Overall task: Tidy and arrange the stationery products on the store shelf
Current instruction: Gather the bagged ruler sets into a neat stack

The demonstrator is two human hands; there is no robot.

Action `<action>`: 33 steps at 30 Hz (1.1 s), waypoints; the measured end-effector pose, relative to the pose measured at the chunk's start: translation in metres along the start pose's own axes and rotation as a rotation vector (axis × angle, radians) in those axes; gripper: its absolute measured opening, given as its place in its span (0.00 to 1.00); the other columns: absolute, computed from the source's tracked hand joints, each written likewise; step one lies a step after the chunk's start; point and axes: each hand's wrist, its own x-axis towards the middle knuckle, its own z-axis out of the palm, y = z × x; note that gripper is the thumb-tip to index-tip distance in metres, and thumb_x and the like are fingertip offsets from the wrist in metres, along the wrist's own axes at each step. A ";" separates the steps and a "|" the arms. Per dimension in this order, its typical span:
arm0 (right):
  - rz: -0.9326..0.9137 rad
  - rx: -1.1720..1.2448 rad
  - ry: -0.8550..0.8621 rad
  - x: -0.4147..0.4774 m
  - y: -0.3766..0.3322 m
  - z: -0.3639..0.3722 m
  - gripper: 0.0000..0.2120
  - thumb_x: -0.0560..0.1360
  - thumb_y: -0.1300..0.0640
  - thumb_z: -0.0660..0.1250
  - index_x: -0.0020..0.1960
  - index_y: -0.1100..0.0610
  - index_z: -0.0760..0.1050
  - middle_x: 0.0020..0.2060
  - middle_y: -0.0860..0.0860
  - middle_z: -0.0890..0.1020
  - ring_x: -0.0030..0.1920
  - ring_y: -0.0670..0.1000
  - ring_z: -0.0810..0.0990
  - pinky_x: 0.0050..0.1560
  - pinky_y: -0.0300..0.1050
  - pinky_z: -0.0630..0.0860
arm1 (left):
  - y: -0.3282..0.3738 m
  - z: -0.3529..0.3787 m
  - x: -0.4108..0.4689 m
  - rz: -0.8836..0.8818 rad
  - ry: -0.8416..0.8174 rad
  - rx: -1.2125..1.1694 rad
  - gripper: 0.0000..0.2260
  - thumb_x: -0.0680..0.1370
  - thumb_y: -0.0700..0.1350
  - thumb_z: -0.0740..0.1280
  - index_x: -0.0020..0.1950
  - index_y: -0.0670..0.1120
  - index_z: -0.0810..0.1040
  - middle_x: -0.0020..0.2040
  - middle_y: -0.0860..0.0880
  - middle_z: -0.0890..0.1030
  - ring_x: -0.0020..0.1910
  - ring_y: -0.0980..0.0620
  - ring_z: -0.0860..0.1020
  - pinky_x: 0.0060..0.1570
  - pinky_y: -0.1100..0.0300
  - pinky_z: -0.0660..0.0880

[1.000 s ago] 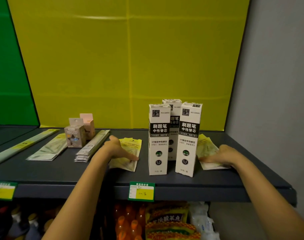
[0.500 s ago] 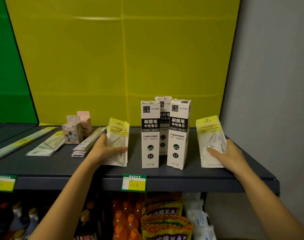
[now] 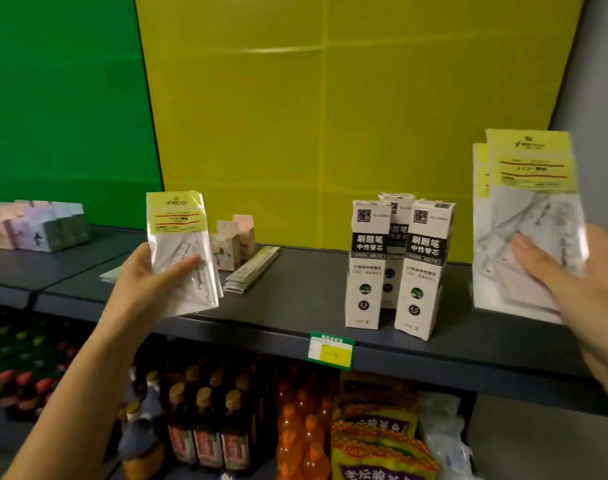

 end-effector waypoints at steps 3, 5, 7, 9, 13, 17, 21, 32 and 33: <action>-0.026 0.026 -0.091 -0.011 -0.013 0.037 0.14 0.61 0.42 0.68 0.46 0.39 0.72 0.46 0.45 0.82 0.48 0.47 0.81 0.47 0.50 0.77 | -0.006 -0.033 -0.005 -0.014 0.062 0.013 0.17 0.73 0.41 0.69 0.61 0.40 0.72 0.47 0.46 0.81 0.38 0.52 0.80 0.30 0.66 0.76; -0.048 0.037 -0.162 -0.019 -0.018 0.067 0.14 0.62 0.42 0.68 0.47 0.40 0.72 0.47 0.44 0.82 0.49 0.47 0.81 0.49 0.50 0.77 | -0.011 -0.056 -0.006 -0.042 0.096 0.020 0.16 0.74 0.41 0.69 0.59 0.41 0.72 0.45 0.47 0.79 0.37 0.53 0.79 0.31 0.65 0.74; -0.059 0.046 -0.210 -0.026 -0.020 0.099 0.16 0.64 0.44 0.68 0.51 0.42 0.73 0.48 0.43 0.81 0.50 0.45 0.80 0.51 0.48 0.76 | -0.018 -0.083 -0.005 -0.056 0.106 0.032 0.11 0.74 0.40 0.69 0.55 0.43 0.73 0.44 0.46 0.79 0.32 0.56 0.80 0.28 0.66 0.75; -0.059 0.042 -0.258 -0.030 -0.020 0.132 0.17 0.68 0.47 0.68 0.56 0.45 0.72 0.50 0.43 0.81 0.52 0.46 0.79 0.56 0.49 0.75 | -0.028 -0.114 0.001 -0.088 0.114 0.050 0.16 0.73 0.42 0.70 0.58 0.41 0.71 0.49 0.41 0.80 0.36 0.54 0.82 0.30 0.65 0.76; -0.021 0.024 -0.336 -0.035 -0.017 0.199 0.16 0.71 0.48 0.68 0.57 0.47 0.71 0.52 0.44 0.80 0.55 0.48 0.78 0.60 0.54 0.74 | -0.041 -0.169 0.017 -0.173 0.081 0.037 0.26 0.70 0.47 0.72 0.64 0.41 0.69 0.56 0.39 0.79 0.46 0.43 0.82 0.38 0.57 0.78; 0.054 0.052 -0.358 -0.041 -0.012 0.262 0.15 0.72 0.49 0.68 0.57 0.46 0.72 0.54 0.46 0.80 0.56 0.50 0.78 0.60 0.53 0.74 | -0.054 -0.193 0.036 -0.204 0.118 -0.001 0.17 0.75 0.42 0.66 0.62 0.41 0.67 0.53 0.42 0.76 0.43 0.47 0.78 0.37 0.57 0.74; 0.153 0.093 -0.354 -0.042 -0.009 0.308 0.14 0.75 0.55 0.65 0.61 0.52 0.73 0.54 0.48 0.81 0.54 0.50 0.79 0.51 0.46 0.75 | -0.063 -0.194 0.058 -0.235 0.064 0.008 0.11 0.77 0.39 0.62 0.58 0.43 0.67 0.50 0.45 0.76 0.41 0.49 0.76 0.37 0.58 0.73; 0.272 -0.024 -0.385 -0.003 -0.011 0.376 0.08 0.77 0.60 0.54 0.45 0.52 0.70 0.49 0.53 0.78 0.50 0.53 0.77 0.39 0.43 0.70 | -0.079 -0.123 0.137 -0.278 -0.178 -0.024 0.10 0.79 0.37 0.58 0.60 0.42 0.66 0.54 0.44 0.75 0.45 0.49 0.77 0.41 0.58 0.75; 0.274 -0.029 -0.395 0.001 -0.008 0.382 0.07 0.77 0.60 0.53 0.47 0.53 0.70 0.48 0.52 0.78 0.50 0.52 0.77 0.39 0.43 0.71 | -0.081 -0.112 0.144 -0.289 -0.200 -0.031 0.11 0.79 0.37 0.57 0.61 0.42 0.66 0.55 0.44 0.75 0.48 0.48 0.77 0.44 0.56 0.75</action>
